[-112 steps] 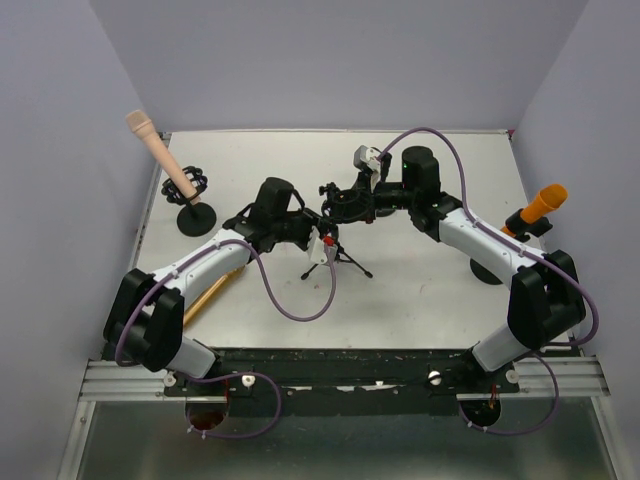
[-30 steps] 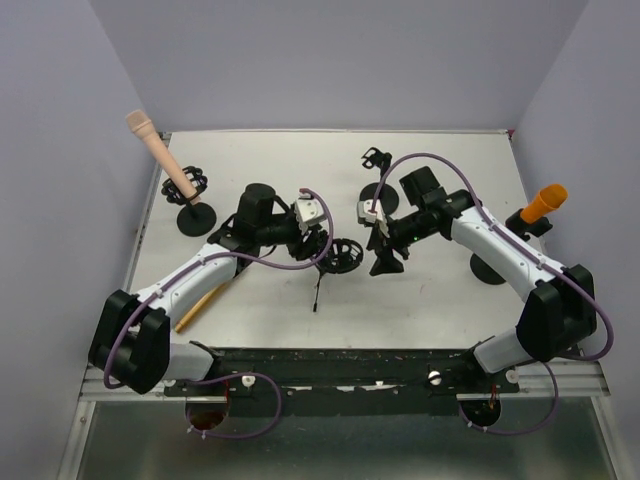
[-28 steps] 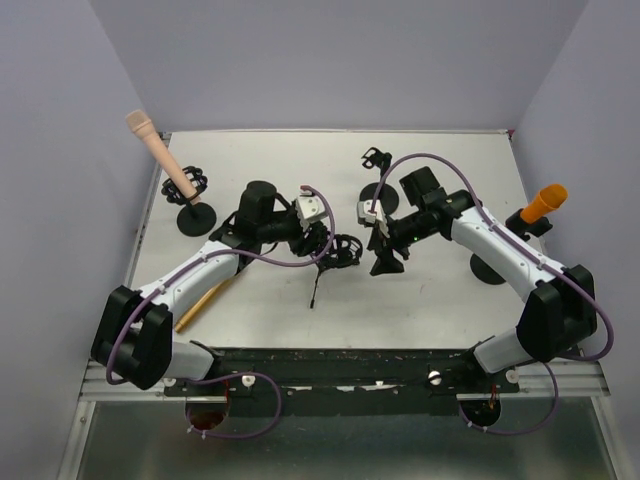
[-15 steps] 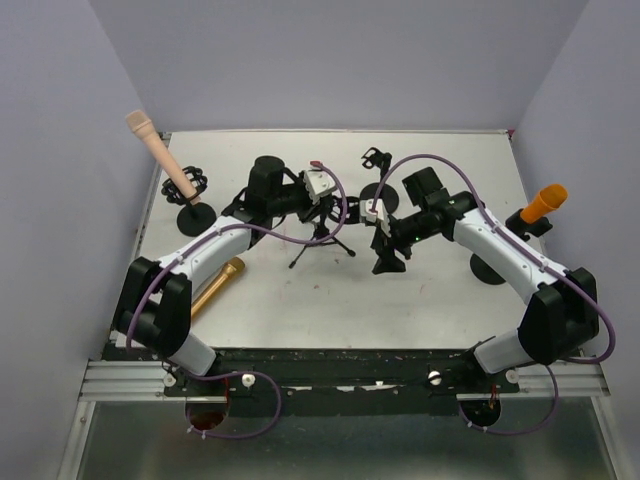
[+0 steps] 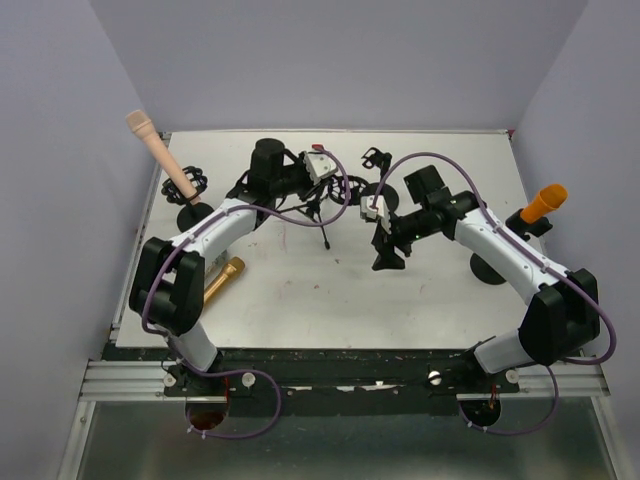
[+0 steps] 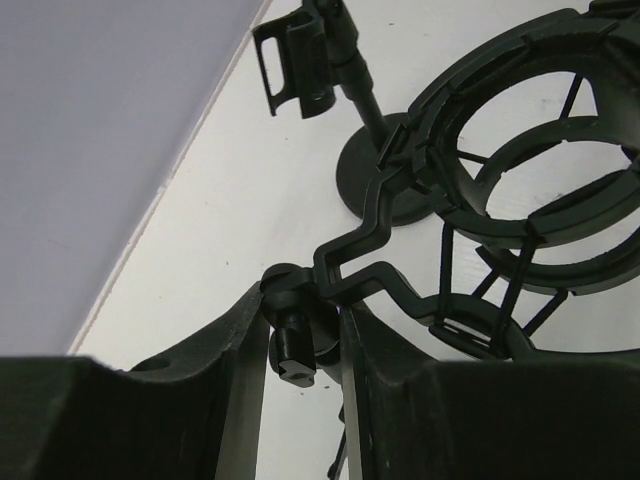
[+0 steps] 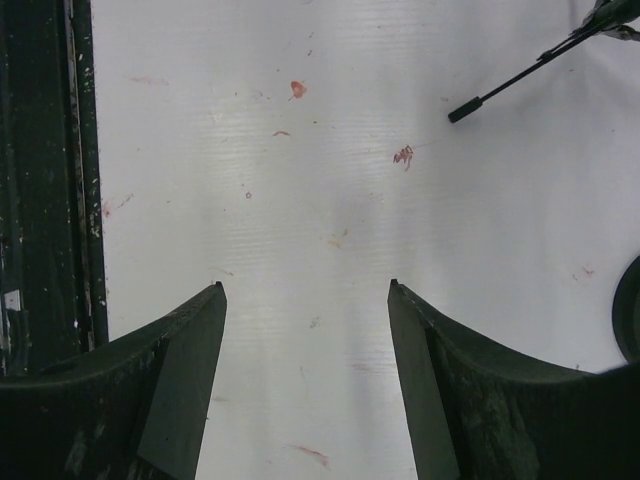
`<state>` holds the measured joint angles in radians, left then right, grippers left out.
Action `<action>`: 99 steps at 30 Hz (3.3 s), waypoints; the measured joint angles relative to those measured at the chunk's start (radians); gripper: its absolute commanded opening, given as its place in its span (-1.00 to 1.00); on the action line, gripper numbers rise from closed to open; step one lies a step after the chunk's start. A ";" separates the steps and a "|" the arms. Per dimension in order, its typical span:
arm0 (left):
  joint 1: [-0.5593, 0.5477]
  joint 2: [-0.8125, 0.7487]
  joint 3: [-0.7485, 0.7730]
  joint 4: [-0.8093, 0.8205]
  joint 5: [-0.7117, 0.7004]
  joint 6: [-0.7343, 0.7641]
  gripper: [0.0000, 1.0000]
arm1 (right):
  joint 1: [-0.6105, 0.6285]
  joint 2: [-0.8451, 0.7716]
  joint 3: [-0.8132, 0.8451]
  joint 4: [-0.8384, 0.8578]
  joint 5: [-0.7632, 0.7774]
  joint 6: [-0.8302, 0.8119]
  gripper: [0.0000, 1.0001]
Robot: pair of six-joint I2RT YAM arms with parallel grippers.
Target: Remove the microphone from the stand
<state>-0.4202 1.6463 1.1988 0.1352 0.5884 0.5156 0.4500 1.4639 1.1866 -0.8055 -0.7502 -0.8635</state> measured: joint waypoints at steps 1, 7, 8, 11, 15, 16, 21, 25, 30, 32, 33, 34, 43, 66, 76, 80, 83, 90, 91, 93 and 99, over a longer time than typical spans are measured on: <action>0.003 0.018 0.014 0.009 -0.007 0.000 -0.49 | 0.000 0.000 0.001 0.000 0.001 0.001 0.47; 0.034 0.084 0.047 0.094 -0.057 0.002 0.03 | 0.000 0.002 0.021 0.005 0.014 0.010 0.47; 0.038 0.092 0.049 0.108 -0.076 0.001 0.22 | 0.000 0.002 0.023 0.008 0.016 0.014 0.46; 0.048 0.110 0.058 0.146 -0.143 -0.003 0.61 | 0.000 0.004 0.023 0.016 0.023 0.025 0.46; 0.072 0.113 0.064 0.166 -0.198 -0.006 0.97 | 0.000 0.021 0.047 0.018 0.027 0.039 0.47; 0.077 0.111 0.062 0.171 -0.205 -0.008 0.97 | 0.000 0.025 0.059 0.018 0.028 0.045 0.47; 0.093 0.038 -0.013 0.161 -0.219 0.015 0.97 | 0.000 0.031 0.133 0.019 0.027 0.080 0.47; 0.103 -0.082 -0.116 0.140 -0.218 0.044 0.97 | 0.000 0.030 0.190 0.032 0.033 0.153 0.49; 0.110 -0.229 -0.202 0.070 -0.212 0.048 0.97 | -0.002 0.016 0.248 0.062 0.093 0.286 0.53; 0.111 -0.293 -0.208 0.012 -0.204 0.023 0.97 | -0.006 0.004 0.291 0.063 0.147 0.346 0.57; 0.111 -0.320 -0.205 -0.017 -0.197 0.007 0.97 | -0.011 -0.003 0.321 0.062 0.180 0.374 0.61; 0.111 -0.341 -0.197 -0.046 -0.188 -0.005 0.97 | -0.019 -0.012 0.353 0.063 0.212 0.402 0.64; 0.069 -0.451 -0.010 -0.263 0.143 -0.351 0.97 | -0.216 -0.061 0.722 -0.055 0.692 0.562 0.65; -0.131 -0.386 0.047 -0.264 0.269 -0.565 0.97 | -0.854 0.091 0.866 -0.431 0.807 0.740 0.84; -0.132 -0.389 0.015 -0.217 0.246 -0.597 0.97 | -0.858 0.043 0.728 -0.456 0.693 0.769 0.84; -0.131 -0.389 0.014 -0.186 0.248 -0.620 0.96 | -0.858 0.017 0.633 -0.485 0.676 0.766 0.71; -0.127 -0.388 0.013 -0.159 0.258 -0.637 0.93 | -0.858 0.011 0.616 -0.492 0.645 0.766 0.47; -0.124 -0.367 0.013 -0.137 0.262 -0.648 0.89 | -0.858 -0.002 0.616 -0.494 0.528 0.748 -0.19; -0.124 -0.366 0.013 -0.137 0.262 -0.648 0.89 | -0.858 -0.002 0.616 -0.494 0.510 0.747 -0.29; -0.123 -0.362 0.013 -0.137 0.262 -0.647 0.89 | -0.860 -0.001 0.616 -0.497 0.447 0.743 -0.41; -0.118 -0.346 0.019 -0.136 0.267 -0.631 0.92 | -0.858 0.017 0.644 -0.498 0.234 0.753 -0.62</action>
<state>-0.5385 1.3003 1.2182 -0.0006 0.8551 -0.1154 -0.4080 1.4811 1.8305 -1.3033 -0.5163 -0.1104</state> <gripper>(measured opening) 0.947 0.597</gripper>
